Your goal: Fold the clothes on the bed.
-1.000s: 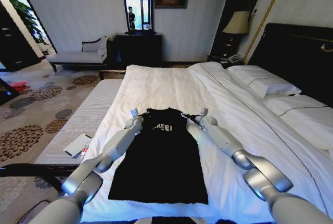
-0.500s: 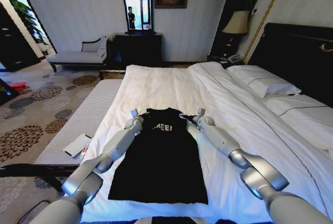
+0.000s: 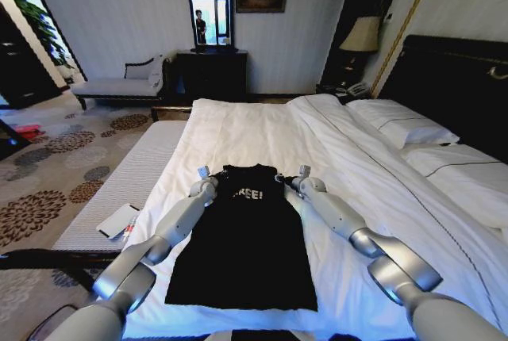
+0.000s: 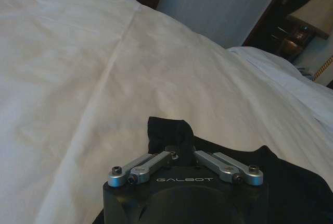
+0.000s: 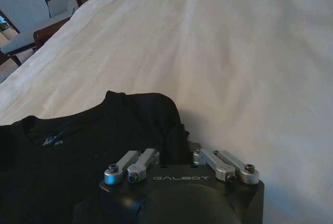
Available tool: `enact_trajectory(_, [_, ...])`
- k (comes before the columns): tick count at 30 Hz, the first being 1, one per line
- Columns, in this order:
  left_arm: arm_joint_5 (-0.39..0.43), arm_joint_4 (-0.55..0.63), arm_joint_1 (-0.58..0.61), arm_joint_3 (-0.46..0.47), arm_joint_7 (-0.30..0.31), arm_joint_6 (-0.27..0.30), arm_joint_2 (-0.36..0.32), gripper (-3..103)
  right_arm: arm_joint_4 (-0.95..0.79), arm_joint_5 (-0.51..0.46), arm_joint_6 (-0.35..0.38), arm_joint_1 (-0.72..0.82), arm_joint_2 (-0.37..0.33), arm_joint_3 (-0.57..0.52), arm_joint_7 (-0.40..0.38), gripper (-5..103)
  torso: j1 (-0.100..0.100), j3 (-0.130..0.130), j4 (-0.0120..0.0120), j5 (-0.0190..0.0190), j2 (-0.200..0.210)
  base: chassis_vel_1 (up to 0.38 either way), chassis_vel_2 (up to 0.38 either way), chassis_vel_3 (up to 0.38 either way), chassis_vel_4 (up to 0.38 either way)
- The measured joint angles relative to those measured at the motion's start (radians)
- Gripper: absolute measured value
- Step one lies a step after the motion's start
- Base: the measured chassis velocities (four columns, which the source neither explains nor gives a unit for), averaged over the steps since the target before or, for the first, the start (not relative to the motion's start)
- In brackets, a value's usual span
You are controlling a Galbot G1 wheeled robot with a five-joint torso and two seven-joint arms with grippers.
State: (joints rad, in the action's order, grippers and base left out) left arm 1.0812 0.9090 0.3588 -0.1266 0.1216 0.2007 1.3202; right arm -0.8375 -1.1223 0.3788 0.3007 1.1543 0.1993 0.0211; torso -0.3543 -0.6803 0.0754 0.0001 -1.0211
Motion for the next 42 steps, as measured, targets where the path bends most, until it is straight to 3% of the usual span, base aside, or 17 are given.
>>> enact_trajectory(3, [0.000, 0.000, 0.000, 0.001, 0.000, 0.000, -0.003, 0, -0.006, -0.001, -0.001, 0.000, -0.003, 0.000, -0.005, 9, 0.000, 0.000, 0.0001, 0.0000, 0.000, 0.000, 0.000, 0.000, 0.000])
enact_trajectory(6, [0.000, 0.000, 0.000, 0.001, 0.000, -0.001, -0.003, 0, -0.008, 0.000, -0.004, 0.000, -0.003, 0.000, -0.017, 2, 0.000, 0.000, 0.0000, 0.0000, 0.000, 0.000, 0.000, 0.000, 0.000])
enact_trajectory(14, [0.001, 0.006, -0.003, 0.015, 0.003, -0.003, -0.007, 0, -0.032, -0.001, -0.019, 0.004, -0.012, -0.003, -0.035, 2, 0.000, 0.000, 0.0003, 0.0000, 0.000, 0.000, 0.000, 0.000, 0.000])
enact_trajectory(18, [0.022, 0.000, -0.046, 0.017, -0.021, -0.006, -0.033, 0, -0.046, 0.040, -0.081, -0.009, -0.023, 0.015, -0.056, 2, 0.000, 0.000, 0.0002, 0.0000, 0.000, 0.000, 0.000, 0.000, 0.000])
enact_trajectory(22, [0.046, -0.074, -0.138, -0.001, -0.048, -0.009, -0.030, 0, -0.034, 0.036, -0.117, -0.052, 0.005, 0.019, -0.093, 2, 0.000, 0.000, -0.0004, 0.0001, 0.000, 0.000, 0.000, 0.000, 0.000])
enact_trajectory(28, [0.059, -0.176, -0.232, -0.030, -0.078, -0.012, 0.001, 0, 0.033, 0.024, -0.143, -0.120, 0.045, 0.045, -0.098, 2, 0.000, 0.000, 0.0006, -0.0001, 0.000, 0.000, 0.000, 0.000, 0.000])
enact_trajectory(33, [0.072, -0.234, -0.297, -0.058, -0.101, -0.014, 0.015, 0, 0.091, 0.007, -0.153, -0.170, 0.084, 0.058, -0.097, 2, 0.000, 0.000, -0.0001, -0.0003, 0.000, 0.000, 0.000, 0.000, 0.000])
enact_trajectory(42, [0.097, -0.247, -0.359, -0.080, -0.126, -0.014, -0.014, 0, 0.141, -0.002, -0.171, -0.212, 0.124, 0.089, -0.087, 2, 0.000, 0.000, -0.0003, -0.0001, 0.000, 0.000, 0.000, 0.000, 0.000])
